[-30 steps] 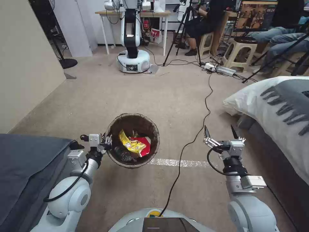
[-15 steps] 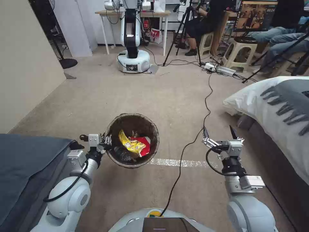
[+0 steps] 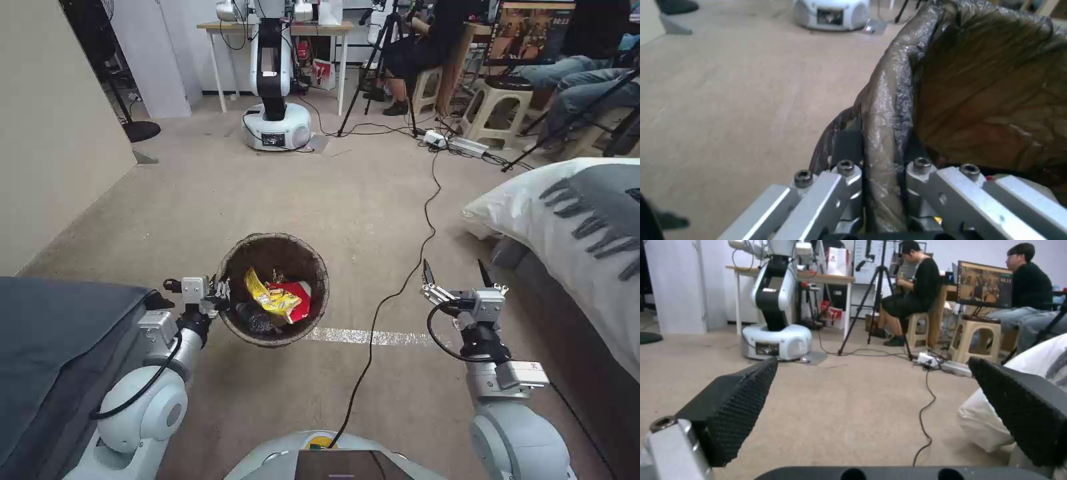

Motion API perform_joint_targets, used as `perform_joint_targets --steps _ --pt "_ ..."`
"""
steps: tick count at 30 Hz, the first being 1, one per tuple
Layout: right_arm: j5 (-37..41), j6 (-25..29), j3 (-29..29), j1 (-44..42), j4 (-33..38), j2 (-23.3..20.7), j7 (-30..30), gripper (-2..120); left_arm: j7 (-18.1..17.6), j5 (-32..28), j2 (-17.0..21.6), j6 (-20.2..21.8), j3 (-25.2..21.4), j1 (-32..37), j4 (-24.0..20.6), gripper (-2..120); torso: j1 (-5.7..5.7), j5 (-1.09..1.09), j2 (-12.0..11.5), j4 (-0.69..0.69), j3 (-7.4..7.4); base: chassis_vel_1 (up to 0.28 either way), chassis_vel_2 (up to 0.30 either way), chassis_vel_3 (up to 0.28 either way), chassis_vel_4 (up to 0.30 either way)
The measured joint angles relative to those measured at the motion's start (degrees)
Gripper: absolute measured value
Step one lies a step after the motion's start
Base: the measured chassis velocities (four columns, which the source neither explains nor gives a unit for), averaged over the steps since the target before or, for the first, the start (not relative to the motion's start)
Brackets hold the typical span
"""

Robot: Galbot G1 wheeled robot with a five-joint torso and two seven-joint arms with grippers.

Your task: Pick up the trash bin, then pick up the garbage from the floor and place it into the trash bin.

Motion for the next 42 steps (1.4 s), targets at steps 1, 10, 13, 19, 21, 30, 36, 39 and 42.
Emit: perform_joint_targets --steps 1,10,13,19,21,30,36,39,42 --pt "0.0 0.0 -0.06 0.02 0.05 -0.01 0.0 100 -1.35 -0.7 0.18 0.84 -0.05 -0.03 -0.15 7 0.0 0.0 0.0 0.0 0.0 0.0 0.0 0.0 0.0" --pt "0.17 0.13 0.08 0.15 0.2 -0.56 -0.02 100 -13.4 -12.75 1.39 9.36 -0.88 -2.35 -1.16 7 0.0 0.0 0.0 0.0 0.0 0.0 0.0 0.0 0.0" --pt "0.25 0.16 0.09 0.24 0.21 -0.59 -0.02 100 -17.03 -17.67 1.89 10.63 -1.15 -3.44 -0.63 7 0.0 -0.01 0.0 0.0 0.0 0.0 0.0 0.0 0.0" --pt "0.37 0.24 0.09 0.57 0.12 -0.7 -0.03 100 -20.74 -22.52 2.41 11.66 -1.14 -4.53 0.4 7 0.0 0.0 0.0 0.0 0.0 0.0 0.0 0.0 0.0" --pt "0.42 0.25 0.1 0.63 0.08 -0.76 -0.03 100 -22.04 -24.41 2.52 11.69 -0.98 -4.57 0.43 7 0.0 -0.01 0.0 0.01 0.0 0.0 0.0 0.0 0.0" --pt "0.48 0.35 -0.01 0.88 -0.12 -0.62 -0.05 100 -24.17 -27.69 2.36 11.73 0.63 -4.84 2.89 7 0.0 0.0 0.0 0.0 0.0 0.0 0.0 0.0 0.0" --pt "0.93 0.34 -0.11 1.22 -0.13 -1.13 -0.08 100 -24.17 -27.73 1.78 11.97 1.92 -5.67 5.38 7 0.0 0.0 0.0 0.0 0.0 0.0 0.0 0.0 0.0" --pt "1.0 0.31 -0.19 1.4 -0.13 -1.3 -0.11 100 -24.05 -27.64 1.67 11.99 2.21 -5.89 6.01 7 0.0 0.0 0.0 0.0 0.0 0.0 0.0 0.0 0.0" --pt "1.09 0.22 -0.49 1.71 -0.23 -1.6 -0.13 100 -23.87 -27.57 1.47 11.99 2.65 -5.96 6.94 7 0.0 0.0 0.0 0.0 0.0 0.0 0.0 0.0 0.0"
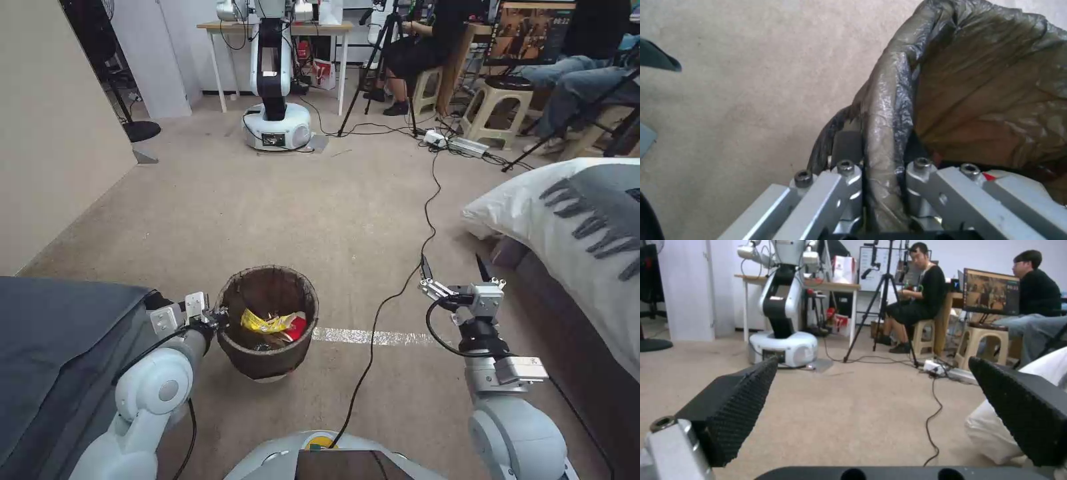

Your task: Pick up the trash bin, then pick up the garbage from the floor and place it into the trash bin.

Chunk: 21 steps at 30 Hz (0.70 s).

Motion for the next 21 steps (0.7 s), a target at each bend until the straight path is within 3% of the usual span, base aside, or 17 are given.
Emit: perform_joint_targets --steps 21 --pt "0.14 -0.31 -0.73 0.67 -0.12 -0.49 -0.27 100 2.93 2.77 -1.07 -0.18 1.38 -0.3 5.43 7 0.0 0.0 0.0 0.01 0.0 0.0 0.0 0.0 0.0"
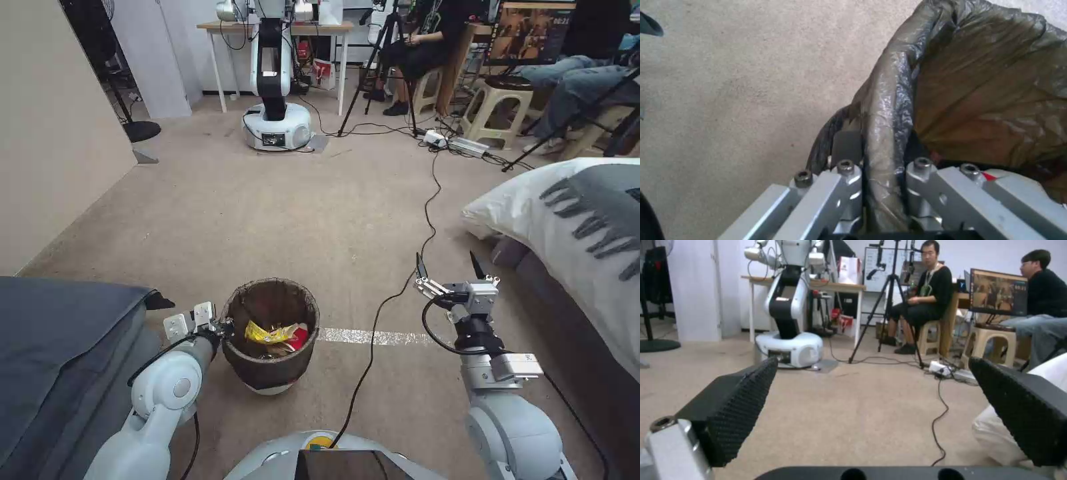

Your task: Pick up the trash bin, then pick up the garbage from the floor and place it into the trash bin.

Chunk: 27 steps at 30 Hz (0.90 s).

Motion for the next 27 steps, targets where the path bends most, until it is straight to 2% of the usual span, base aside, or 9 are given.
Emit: perform_joint_targets --steps 27 --pt "0.16 -0.1 -0.18 0.49 0.06 -0.1 -0.09 100 1.61 1.58 -0.61 -0.2 0.62 -0.59 3.83 7 0.0 0.03 0.0 0.01 -0.01 0.0 0.0 0.0 0.0"
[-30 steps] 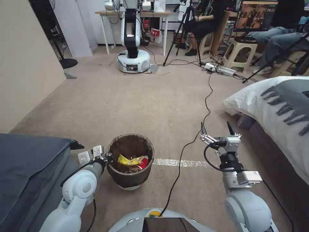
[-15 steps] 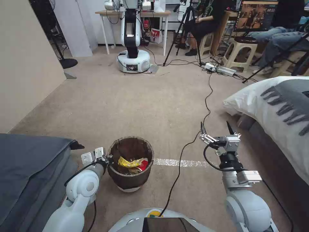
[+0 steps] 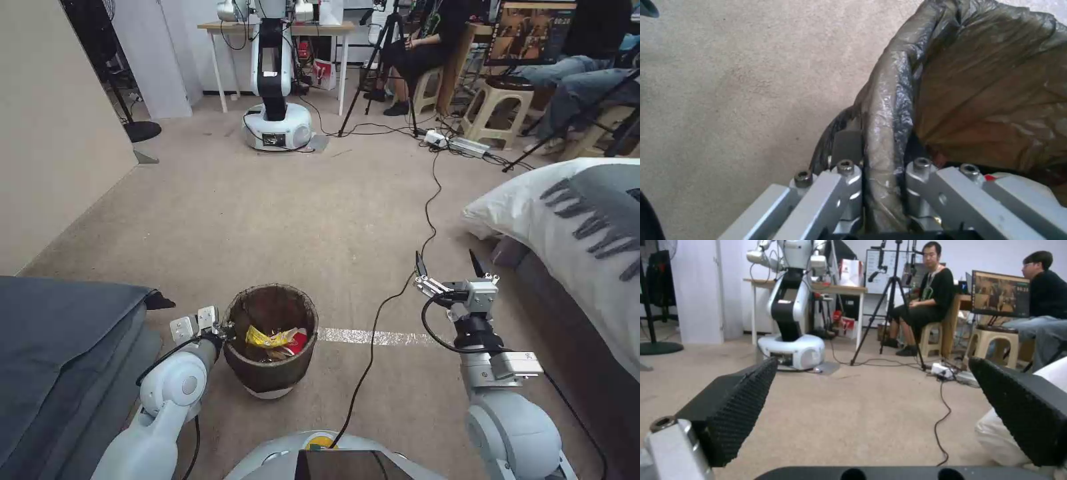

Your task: Pick up the trash bin, then pick up the garbage from the floor and place it into the trash bin.

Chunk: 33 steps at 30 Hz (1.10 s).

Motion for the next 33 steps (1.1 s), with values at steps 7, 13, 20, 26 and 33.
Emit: perform_joint_targets --steps 7,13,20,26,33 --pt "0.23 -0.1 0.0 0.05 0.14 -0.14 0.0 100 0.74 0.05 -0.1 -0.05 0.1 -0.1 0.56 7 0.0 -0.01 0.0 0.0 0.0 0.0 0.0 0.0 0.0" --pt "0.24 -0.12 -0.14 0.18 0.14 -0.15 0.01 100 0.78 0.14 -0.23 0.04 0.4 0.02 0.35 13 0.0 -0.06 0.0 -0.02 0.0 0.0 0.0 0.0 0.0" --pt "0.32 -0.13 -0.31 0.2 0.15 -0.17 0.04 100 1.19 2.71 -0.23 0.19 1.15 0.68 -0.94 38 0.0 -0.05 0.0 -0.03 0.01 0.0 0.0 0.0 0.0" --pt "0.49 -0.26 -0.45 0.49 0.18 -0.43 0.11 100 2.64 5.03 0.14 0.02 1.04 1.08 -2.21 64 0.0 -0.03 0.0 -0.01 0.01 0.0 0.0 0.0 0.0" --pt "0.58 -0.39 -0.58 0.67 0.17 -0.44 0.16 100 3.44 6.27 0.31 -0.96 0.67 1.36 -3.59 90 0.0 -0.03 0.0 -0.01 0.01 0.0 0.0 0.0 0.0"
